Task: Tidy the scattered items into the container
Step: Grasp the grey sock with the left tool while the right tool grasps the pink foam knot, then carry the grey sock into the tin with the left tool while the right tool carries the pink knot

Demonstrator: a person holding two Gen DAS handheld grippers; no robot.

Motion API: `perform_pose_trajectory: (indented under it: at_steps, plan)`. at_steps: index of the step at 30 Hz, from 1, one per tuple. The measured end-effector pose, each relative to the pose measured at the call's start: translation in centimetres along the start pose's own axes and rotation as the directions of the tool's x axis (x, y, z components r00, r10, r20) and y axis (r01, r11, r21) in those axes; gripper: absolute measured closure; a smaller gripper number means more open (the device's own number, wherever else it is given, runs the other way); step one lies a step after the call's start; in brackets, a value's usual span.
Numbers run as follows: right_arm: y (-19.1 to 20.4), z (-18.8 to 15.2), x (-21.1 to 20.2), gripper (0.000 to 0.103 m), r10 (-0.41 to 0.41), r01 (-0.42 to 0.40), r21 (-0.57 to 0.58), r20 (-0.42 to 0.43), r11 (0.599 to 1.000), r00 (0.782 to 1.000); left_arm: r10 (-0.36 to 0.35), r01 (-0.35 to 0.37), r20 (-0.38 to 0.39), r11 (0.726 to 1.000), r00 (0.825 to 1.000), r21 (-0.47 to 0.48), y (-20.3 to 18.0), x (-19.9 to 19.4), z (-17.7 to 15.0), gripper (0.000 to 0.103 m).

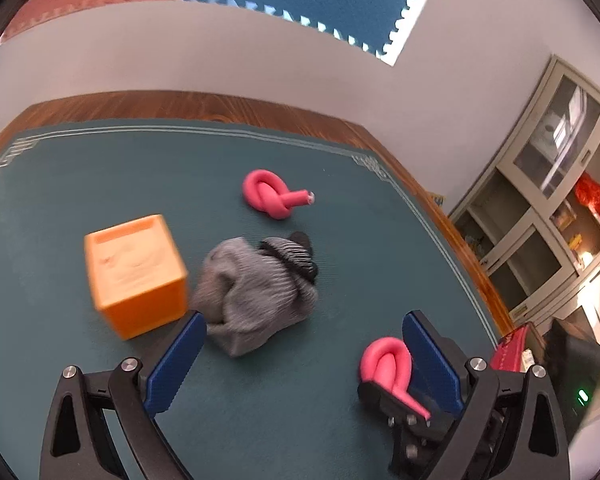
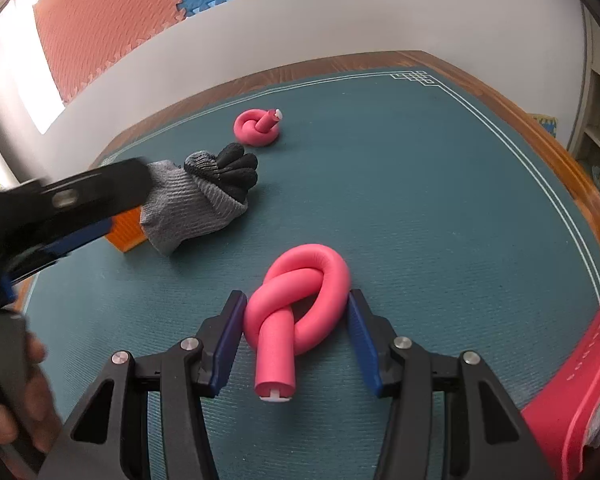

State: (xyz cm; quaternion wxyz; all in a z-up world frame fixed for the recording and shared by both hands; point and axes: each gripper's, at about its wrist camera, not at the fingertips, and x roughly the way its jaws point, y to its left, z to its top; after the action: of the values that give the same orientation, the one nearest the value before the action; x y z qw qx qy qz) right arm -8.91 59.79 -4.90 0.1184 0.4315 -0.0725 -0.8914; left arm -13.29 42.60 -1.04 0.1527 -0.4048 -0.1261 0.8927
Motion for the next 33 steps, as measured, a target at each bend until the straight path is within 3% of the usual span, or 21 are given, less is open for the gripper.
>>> perform_pose_trajectory:
  at_steps: [6, 19, 24, 27, 33]
  plan:
    - [-0.1, -0.3, -0.1, 0.049, 0.016, -0.016, 0.013, 0.004, 1.0, 1.0, 0.083, -0.082, -0.012, 0.996, 0.997, 0.018, -0.1, 3.5, 1.1, 0.003]
    - [0.1, -0.5, 0.2, 0.049, 0.008, -0.008, 0.006, 0.011, 1.0, 1.0, 0.21, -0.213, 0.033, 0.97, 0.977, 0.118, -0.2, 6.4, 1.6, 0.003]
    - [0.0, -0.3, 0.3, 0.049, 0.009, -0.009, 0.009, 0.013, 1.0, 1.0, 0.195, -0.2, 0.059, 0.976, 0.979, 0.09, 0.7, 5.5, 1.6, 0.028]
    - [-0.1, -0.3, 0.4, 0.048, 0.011, -0.011, 0.014, 0.015, 1.0, 1.0, 0.189, -0.195, 0.076, 0.978, 0.979, 0.077, 1.1, 4.7, 1.5, 0.034]
    - [-0.3, 0.1, 0.0, 0.048, 0.008, -0.009, 0.018, 0.046, 1.0, 0.999, 0.16, -0.165, 0.101, 0.985, 0.982, 0.051, 1.2, 3.0, 1.0, 0.035]
